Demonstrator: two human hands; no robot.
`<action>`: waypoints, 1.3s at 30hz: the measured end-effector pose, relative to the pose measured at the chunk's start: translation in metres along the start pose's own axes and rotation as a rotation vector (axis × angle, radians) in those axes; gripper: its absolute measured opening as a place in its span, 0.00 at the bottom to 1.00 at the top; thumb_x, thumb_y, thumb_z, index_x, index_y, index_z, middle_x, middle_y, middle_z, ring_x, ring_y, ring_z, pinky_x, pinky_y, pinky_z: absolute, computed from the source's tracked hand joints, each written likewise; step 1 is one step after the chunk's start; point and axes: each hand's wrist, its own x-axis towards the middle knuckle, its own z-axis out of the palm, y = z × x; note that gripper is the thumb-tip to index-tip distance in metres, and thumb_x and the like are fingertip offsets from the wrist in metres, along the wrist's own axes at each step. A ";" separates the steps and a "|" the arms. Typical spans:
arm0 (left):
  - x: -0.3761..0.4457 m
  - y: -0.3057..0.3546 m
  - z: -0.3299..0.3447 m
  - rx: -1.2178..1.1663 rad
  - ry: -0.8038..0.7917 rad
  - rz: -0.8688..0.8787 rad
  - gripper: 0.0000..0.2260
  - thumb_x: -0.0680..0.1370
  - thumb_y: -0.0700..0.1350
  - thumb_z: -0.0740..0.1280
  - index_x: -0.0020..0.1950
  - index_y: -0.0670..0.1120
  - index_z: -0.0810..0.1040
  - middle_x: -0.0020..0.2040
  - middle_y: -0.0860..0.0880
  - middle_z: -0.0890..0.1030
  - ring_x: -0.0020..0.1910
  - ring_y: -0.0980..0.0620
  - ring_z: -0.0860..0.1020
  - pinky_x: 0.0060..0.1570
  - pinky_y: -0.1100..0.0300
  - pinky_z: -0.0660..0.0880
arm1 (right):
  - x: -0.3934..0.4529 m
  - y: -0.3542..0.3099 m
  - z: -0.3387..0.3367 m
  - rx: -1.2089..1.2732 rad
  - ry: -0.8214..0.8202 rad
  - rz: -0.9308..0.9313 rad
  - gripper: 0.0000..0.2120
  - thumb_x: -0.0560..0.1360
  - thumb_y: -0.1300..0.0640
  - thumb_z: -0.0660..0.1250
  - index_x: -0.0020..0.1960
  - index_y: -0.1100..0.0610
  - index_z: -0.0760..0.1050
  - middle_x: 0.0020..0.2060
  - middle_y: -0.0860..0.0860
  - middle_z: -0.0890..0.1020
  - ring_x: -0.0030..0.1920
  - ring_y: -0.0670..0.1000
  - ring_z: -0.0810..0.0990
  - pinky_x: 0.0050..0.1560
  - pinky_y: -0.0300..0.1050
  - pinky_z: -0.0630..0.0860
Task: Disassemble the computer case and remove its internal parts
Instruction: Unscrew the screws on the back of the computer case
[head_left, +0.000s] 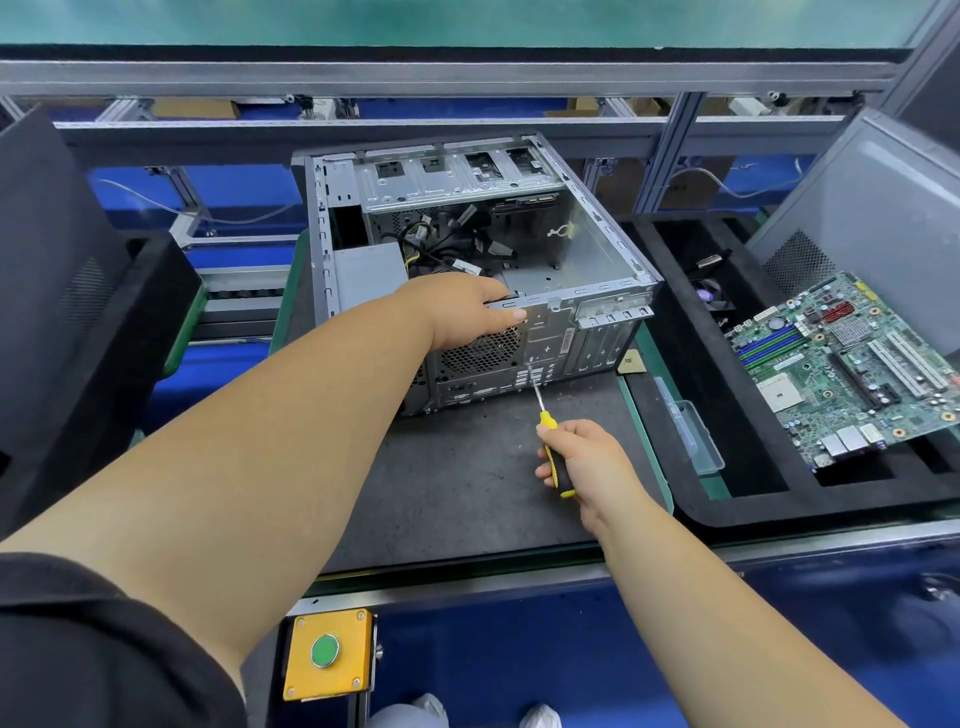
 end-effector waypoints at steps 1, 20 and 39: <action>0.000 0.000 0.000 -0.001 0.001 0.000 0.23 0.79 0.66 0.54 0.70 0.59 0.70 0.66 0.52 0.76 0.63 0.49 0.73 0.56 0.55 0.69 | 0.002 0.001 0.000 0.023 0.004 -0.005 0.05 0.79 0.56 0.67 0.49 0.57 0.74 0.37 0.53 0.81 0.30 0.47 0.79 0.34 0.42 0.76; 0.002 -0.001 0.002 0.027 0.030 0.004 0.23 0.78 0.67 0.55 0.69 0.59 0.70 0.66 0.52 0.76 0.62 0.48 0.74 0.48 0.56 0.66 | 0.047 -0.053 0.061 0.383 0.252 0.188 0.03 0.75 0.60 0.69 0.43 0.59 0.78 0.33 0.52 0.79 0.17 0.44 0.64 0.29 0.41 0.66; 0.001 -0.001 0.003 0.020 0.046 0.008 0.22 0.78 0.67 0.54 0.68 0.60 0.71 0.63 0.54 0.77 0.58 0.50 0.74 0.46 0.56 0.66 | 0.053 -0.059 0.067 0.482 0.244 0.360 0.05 0.75 0.61 0.67 0.40 0.58 0.76 0.36 0.51 0.80 0.21 0.44 0.66 0.29 0.37 0.69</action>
